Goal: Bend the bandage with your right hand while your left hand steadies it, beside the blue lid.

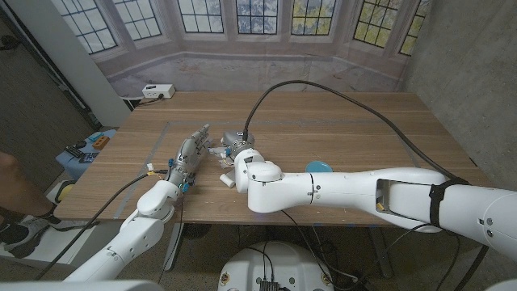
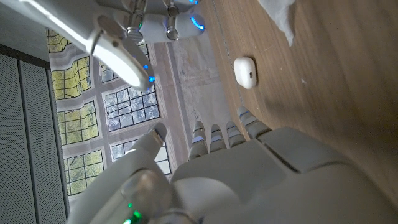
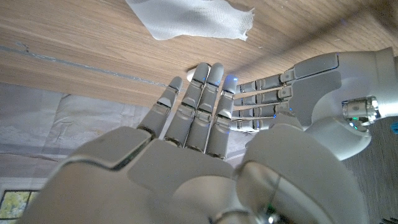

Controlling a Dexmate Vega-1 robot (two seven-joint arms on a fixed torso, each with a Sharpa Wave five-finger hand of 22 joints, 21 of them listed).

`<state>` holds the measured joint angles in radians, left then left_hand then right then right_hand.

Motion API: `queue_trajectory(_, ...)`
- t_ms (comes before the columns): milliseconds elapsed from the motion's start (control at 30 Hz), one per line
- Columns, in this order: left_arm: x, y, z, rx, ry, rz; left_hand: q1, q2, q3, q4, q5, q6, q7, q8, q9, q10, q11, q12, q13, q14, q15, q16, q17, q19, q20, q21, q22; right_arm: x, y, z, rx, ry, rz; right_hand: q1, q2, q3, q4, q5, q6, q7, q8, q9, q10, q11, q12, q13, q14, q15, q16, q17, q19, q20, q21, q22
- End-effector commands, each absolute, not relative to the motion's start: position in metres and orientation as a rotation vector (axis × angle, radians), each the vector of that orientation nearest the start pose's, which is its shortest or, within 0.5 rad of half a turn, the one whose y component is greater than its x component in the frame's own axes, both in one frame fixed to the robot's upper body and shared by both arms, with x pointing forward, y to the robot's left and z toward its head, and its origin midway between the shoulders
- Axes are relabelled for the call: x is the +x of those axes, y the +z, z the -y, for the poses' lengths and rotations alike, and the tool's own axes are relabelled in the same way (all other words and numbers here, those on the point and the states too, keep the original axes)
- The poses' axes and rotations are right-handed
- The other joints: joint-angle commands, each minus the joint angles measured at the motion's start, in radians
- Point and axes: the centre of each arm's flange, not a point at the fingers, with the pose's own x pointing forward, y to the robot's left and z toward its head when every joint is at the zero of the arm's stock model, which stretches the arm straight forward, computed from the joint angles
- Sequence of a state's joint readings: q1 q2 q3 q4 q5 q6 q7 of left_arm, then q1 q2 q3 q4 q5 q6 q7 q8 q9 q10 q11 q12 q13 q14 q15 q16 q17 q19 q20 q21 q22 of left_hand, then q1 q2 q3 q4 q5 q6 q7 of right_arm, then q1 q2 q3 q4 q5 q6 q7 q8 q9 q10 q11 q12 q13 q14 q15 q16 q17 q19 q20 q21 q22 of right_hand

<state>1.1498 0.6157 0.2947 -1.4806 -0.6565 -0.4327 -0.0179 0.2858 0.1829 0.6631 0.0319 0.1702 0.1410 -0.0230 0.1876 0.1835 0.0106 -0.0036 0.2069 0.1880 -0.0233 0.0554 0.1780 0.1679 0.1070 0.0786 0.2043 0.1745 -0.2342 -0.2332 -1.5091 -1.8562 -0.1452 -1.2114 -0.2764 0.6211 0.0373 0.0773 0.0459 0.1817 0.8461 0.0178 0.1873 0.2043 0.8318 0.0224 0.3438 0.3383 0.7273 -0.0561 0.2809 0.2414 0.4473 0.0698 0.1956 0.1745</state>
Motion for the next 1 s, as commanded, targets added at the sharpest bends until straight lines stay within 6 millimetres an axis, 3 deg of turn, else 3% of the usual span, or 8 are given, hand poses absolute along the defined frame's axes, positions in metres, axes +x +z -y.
queue_trajectory(33,0.581,-0.104,-0.316,-0.005,-0.21,0.612,0.006,-0.004,0.003,0.0,0.006,0.007,-0.002,0.001,0.004,0.003,0.006,0.001,0.004,-0.005,0.001,0.0,0.001,0.0,0.002,-0.002,0.006,0.508,-0.019,-0.102,-1.394,0.139,0.513,0.003,0.012,0.01,-0.01,0.011,-0.018,-0.001,0.003,0.003,-0.02,0.0,-0.011,-0.004,-0.018,0.004,-0.008,0.003,-0.002,0.01,-0.001,0.004)
queue_trajectory(533,0.573,-0.1,-0.316,0.0,-0.193,0.627,0.009,-0.005,0.001,-0.004,0.006,0.007,-0.002,0.0,0.004,0.004,0.004,0.001,0.004,-0.003,-0.001,0.0,0.001,0.0,0.003,-0.002,0.006,0.512,-0.01,-0.095,-1.4,0.142,0.565,0.018,0.023,0.019,-0.031,0.01,-0.062,-0.012,-0.001,0.002,-0.087,-0.001,-0.054,-0.018,-0.083,0.014,-0.036,-0.003,-0.002,0.015,0.002,0.004)
queue_trajectory(1000,0.573,-0.097,-0.299,-0.008,-0.211,0.636,0.013,-0.005,0.0,-0.006,0.006,0.009,-0.002,0.001,0.004,0.009,0.003,0.003,0.004,-0.001,-0.003,0.001,0.001,0.003,0.002,-0.001,0.006,0.52,-0.003,-0.082,-1.403,0.144,0.562,0.015,0.032,0.021,-0.045,0.008,-0.092,-0.025,0.004,0.001,-0.163,-0.007,-0.103,-0.034,-0.139,0.029,-0.055,-0.008,0.0,0.014,0.004,0.004)
